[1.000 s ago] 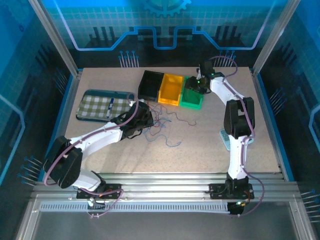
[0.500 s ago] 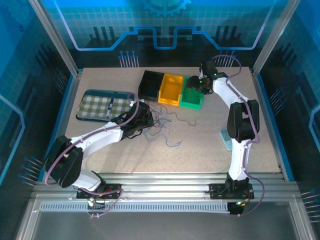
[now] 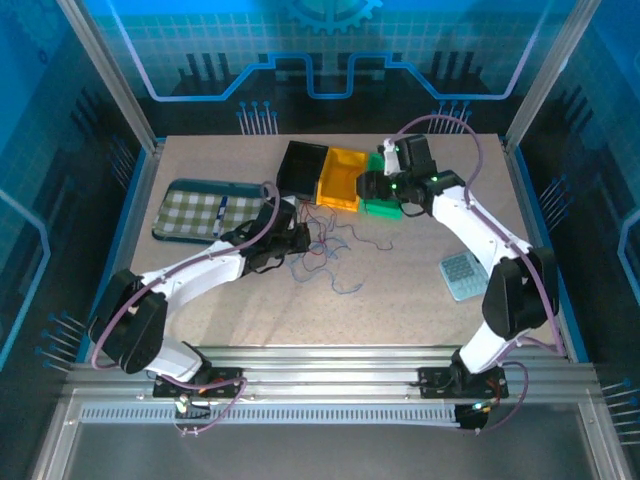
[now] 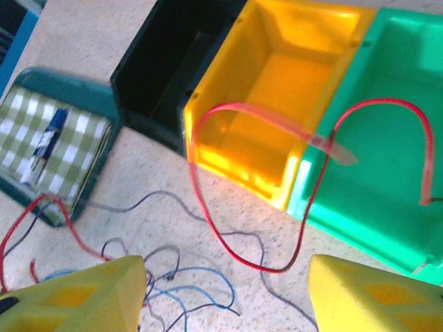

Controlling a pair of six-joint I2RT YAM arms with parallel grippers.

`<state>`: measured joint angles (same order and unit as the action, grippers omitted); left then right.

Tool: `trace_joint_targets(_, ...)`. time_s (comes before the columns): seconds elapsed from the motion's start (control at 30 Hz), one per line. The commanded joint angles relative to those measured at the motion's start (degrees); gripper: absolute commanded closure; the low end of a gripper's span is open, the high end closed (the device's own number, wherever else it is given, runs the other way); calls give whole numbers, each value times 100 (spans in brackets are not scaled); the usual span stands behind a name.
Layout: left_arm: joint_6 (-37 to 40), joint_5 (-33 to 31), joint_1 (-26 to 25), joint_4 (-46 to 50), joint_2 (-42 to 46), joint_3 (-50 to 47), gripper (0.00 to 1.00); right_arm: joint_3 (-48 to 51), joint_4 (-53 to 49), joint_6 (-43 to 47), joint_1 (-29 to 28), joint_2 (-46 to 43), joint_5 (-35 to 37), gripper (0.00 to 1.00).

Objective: Untangle the cables

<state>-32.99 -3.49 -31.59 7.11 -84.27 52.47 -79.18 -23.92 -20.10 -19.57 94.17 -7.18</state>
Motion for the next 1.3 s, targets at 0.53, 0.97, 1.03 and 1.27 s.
trace_joint_targets(0.53, -225, 248, 83, -149, 65, 123, 100, -1199, -476, 201, 562, 1268, -55, 43)
trace_joint_targets(0.97, -495, 175, 85, -246, -293, 131, 100, 1462, -155, 104, -487, -981, 637, 42)
trace_joint_targets(1.03, -498, 205, 84, -245, -351, 174, 100, 1638, -68, -74, -620, -961, 626, 42)
trace_joint_targets(1.27, -462, 143, 84, -249, -327, 185, 100, 1595, 495, -473, -688, -222, 665, 53)
